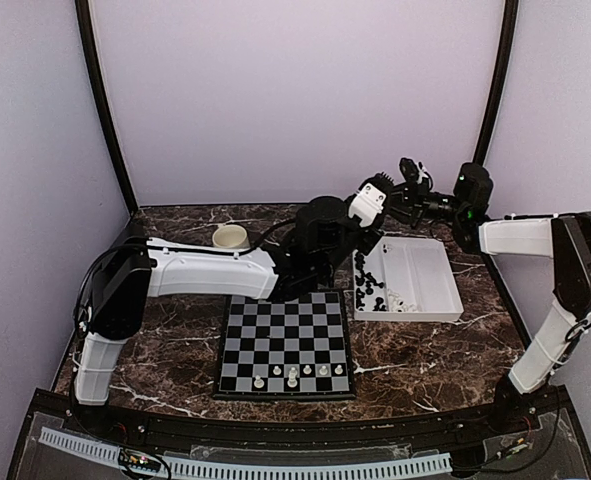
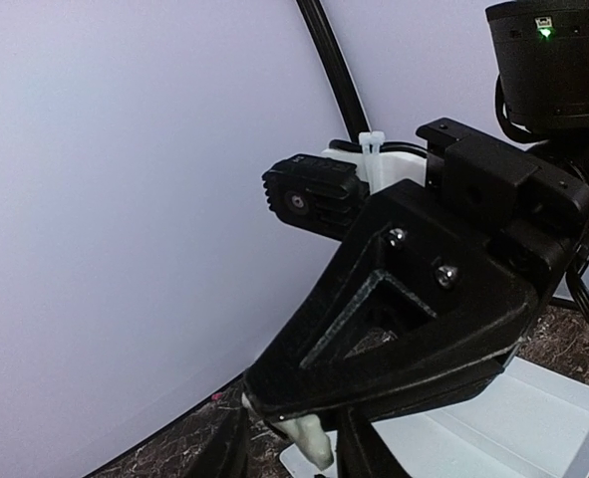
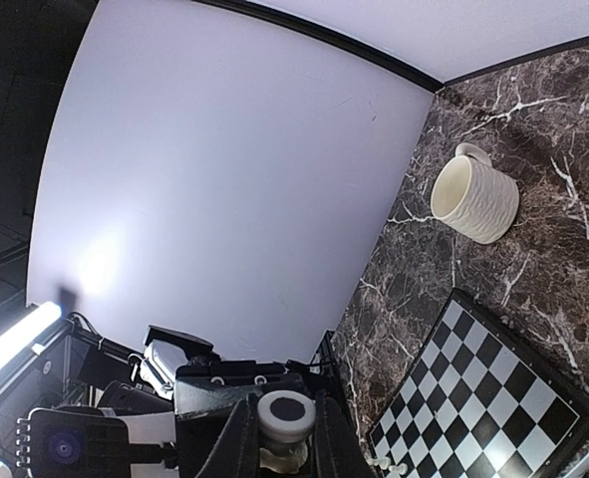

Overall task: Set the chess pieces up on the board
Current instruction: Pass from the right arm to the left, then place the knight at b1.

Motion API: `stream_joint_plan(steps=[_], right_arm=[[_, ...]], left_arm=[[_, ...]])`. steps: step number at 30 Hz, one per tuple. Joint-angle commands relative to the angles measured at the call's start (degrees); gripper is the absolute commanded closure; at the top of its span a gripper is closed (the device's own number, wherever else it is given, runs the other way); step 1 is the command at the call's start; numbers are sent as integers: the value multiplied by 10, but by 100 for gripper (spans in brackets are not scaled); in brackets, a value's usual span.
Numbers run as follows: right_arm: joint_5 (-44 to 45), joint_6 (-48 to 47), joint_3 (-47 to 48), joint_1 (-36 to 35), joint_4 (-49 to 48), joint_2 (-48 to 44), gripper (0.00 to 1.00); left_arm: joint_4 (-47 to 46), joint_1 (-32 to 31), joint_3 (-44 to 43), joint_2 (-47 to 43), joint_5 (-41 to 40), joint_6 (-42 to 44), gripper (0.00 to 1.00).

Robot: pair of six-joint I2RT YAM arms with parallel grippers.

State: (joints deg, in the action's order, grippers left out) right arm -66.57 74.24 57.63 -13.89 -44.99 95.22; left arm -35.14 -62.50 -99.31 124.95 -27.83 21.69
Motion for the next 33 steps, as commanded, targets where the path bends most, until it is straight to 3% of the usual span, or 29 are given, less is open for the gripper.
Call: stream_joint_plan(steps=[1,10,14,18,23,28,33], right_arm=[[-4,1,-10,-5,-28,-20,93],[-1,-2,-11,-9,-25,-21,92],[-12,-42,8,-6,12,-21,66],[-25,-173,47,22,150,-30,48],[1,-391,70,72,341,-45,42],[120,-719,134,85,602,-39,40],[195,-823,103,87,614,-43,40]], left_arm=[[-14,3,-5,-3,-21,-8,73],[-13,10,-7,-3,-12,-21,100],[-4,11,-5,-11,-14,-21,100],[64,20,9,-53,-2,-39,100],[266,52,40,-166,90,-120,100],[523,81,38,-238,198,-176,100],[701,93,33,-278,246,-211,100]])
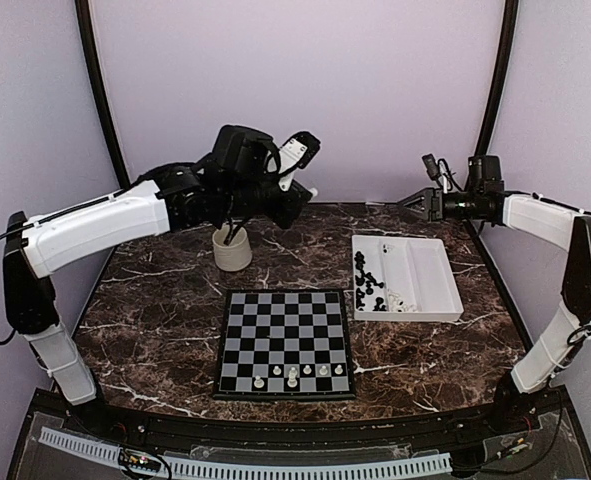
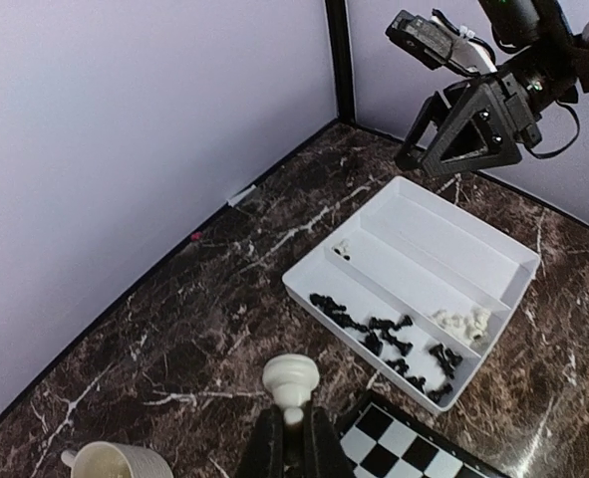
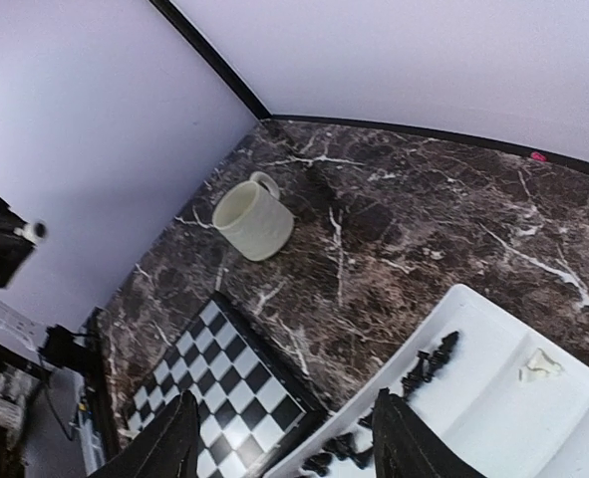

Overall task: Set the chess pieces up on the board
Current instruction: Place the knight at b1.

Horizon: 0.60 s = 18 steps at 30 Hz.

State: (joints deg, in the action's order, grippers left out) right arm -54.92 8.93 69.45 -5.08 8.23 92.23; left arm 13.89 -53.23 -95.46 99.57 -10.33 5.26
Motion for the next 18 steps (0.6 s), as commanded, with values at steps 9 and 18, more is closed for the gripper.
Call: stream_joint_plan(steps=[9,18], right_arm=[[93,-231,-23,-1,116,-1,39],[86,-246,-23,-1,127,15,40]], left_arm=[[478,3,-6,-29,127,-97,100],[534,2,118,-15,244,-135,100]])
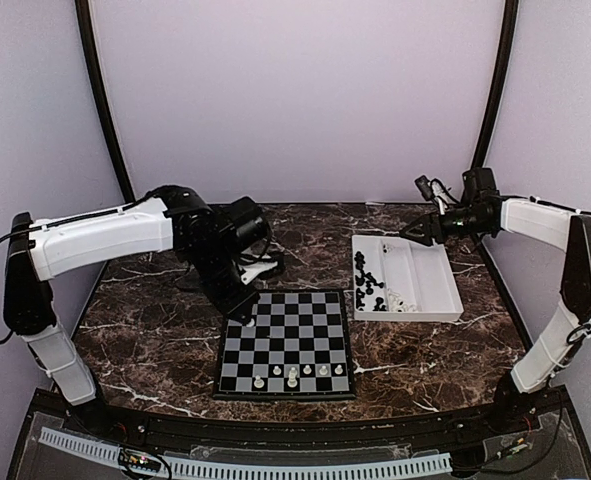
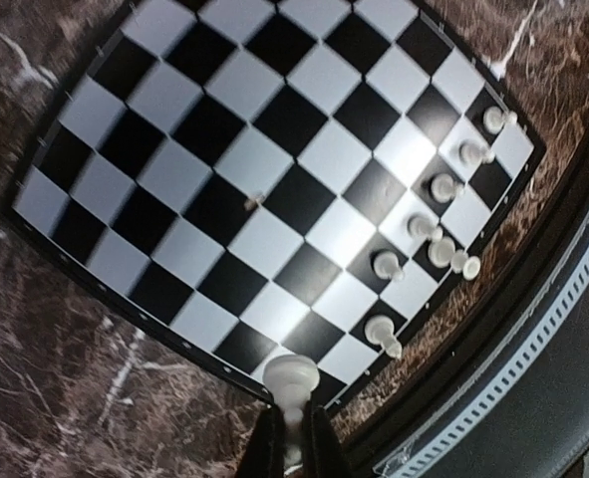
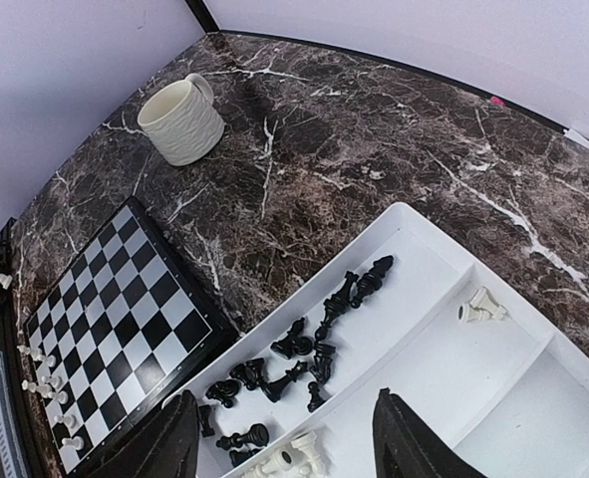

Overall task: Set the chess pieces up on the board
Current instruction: Place the knight at b1.

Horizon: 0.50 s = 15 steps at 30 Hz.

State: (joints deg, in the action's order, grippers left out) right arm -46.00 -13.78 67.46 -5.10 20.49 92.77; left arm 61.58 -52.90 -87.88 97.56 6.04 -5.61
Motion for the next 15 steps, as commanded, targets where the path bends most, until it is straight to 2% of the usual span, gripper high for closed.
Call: stream_joint_plan(steps=[1,15], right_arm=[[-5,-21,-3,-1,6,11,39],[-32,-32,6,0,28,24,40]], left_arm=[[56,-1,59,6,87,-32,100],[-2,-35,145,-3,119,-97,100]])
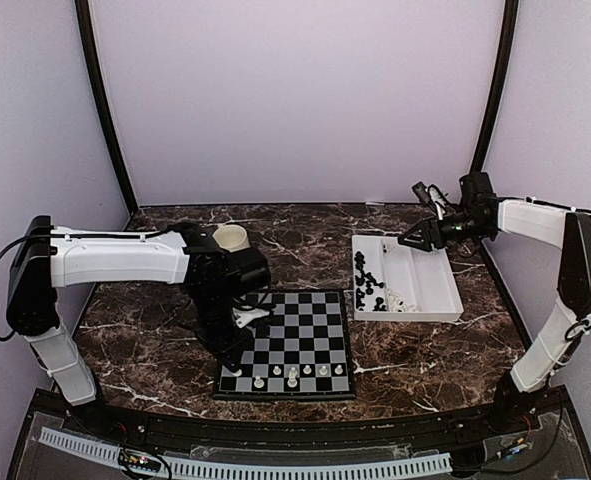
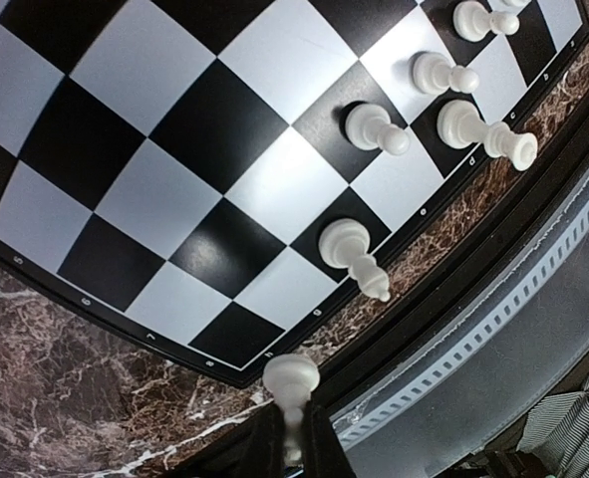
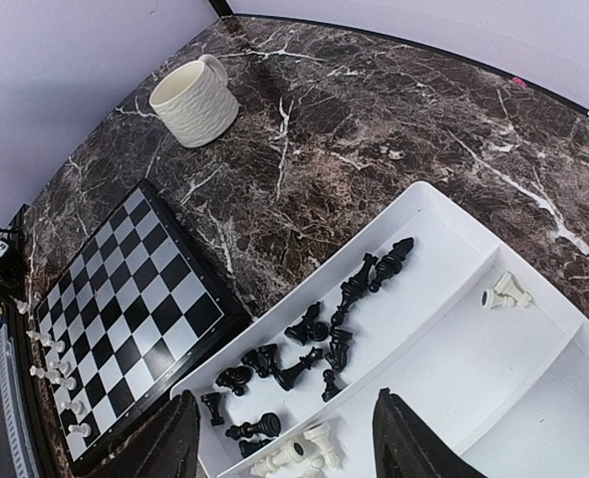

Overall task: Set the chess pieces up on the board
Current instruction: Place the knight at b1.

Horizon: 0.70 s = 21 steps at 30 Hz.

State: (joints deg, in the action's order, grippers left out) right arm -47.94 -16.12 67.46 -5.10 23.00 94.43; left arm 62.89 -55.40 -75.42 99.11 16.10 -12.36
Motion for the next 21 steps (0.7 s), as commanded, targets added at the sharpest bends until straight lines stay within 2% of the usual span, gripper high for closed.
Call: stream_joint_plan(steps=[1,12,21], right_arm=[[-12,-8,6,-1,3,8,40],[-17,-8,7,-1,8,14,40],[-22,-14,9,-1,14,17,40]], left_arm=[[-22,-14,26,-18,19,-36,100],[-73,-32,50,-6,20,-76,100],[-77,-34,50,11,7,-79,99]])
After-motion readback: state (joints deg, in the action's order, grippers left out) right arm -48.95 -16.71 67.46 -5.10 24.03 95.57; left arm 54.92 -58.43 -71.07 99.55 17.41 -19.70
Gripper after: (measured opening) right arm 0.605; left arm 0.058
